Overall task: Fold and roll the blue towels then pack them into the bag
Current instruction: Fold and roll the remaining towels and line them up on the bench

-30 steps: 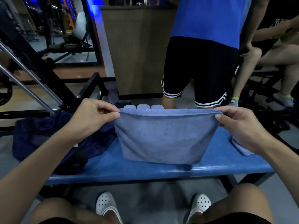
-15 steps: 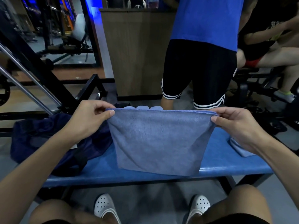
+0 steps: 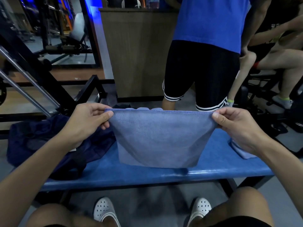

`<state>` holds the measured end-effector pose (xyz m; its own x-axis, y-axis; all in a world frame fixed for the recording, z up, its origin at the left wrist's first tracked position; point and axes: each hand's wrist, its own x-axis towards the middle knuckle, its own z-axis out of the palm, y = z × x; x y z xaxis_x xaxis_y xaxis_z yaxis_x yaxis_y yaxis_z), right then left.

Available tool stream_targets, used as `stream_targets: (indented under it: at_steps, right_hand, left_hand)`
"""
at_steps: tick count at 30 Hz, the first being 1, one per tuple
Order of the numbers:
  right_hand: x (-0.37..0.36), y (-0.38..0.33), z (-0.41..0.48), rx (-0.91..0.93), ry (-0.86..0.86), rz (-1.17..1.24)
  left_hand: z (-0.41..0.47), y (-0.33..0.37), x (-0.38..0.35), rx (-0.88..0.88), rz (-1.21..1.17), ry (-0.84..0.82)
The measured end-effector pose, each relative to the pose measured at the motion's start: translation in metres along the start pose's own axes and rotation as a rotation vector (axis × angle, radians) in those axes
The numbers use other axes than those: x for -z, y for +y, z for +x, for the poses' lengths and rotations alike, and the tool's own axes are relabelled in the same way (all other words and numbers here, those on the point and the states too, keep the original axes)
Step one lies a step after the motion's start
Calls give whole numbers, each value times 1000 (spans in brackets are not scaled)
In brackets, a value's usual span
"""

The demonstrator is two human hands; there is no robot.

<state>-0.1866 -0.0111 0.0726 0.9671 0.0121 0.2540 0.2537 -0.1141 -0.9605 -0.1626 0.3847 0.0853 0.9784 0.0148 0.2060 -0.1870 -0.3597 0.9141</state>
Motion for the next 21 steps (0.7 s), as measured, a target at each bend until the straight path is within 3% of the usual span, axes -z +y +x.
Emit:
stream_targets:
  at_steps: [10,21]
  right_hand:
    - [4,-3,4,52,107,-112]
    - [3,-7,-2,5,94,-149]
  left_hand:
    - [-2,6,-7,79,-123,13]
    - [-6,11,-6,146,-286,-8]
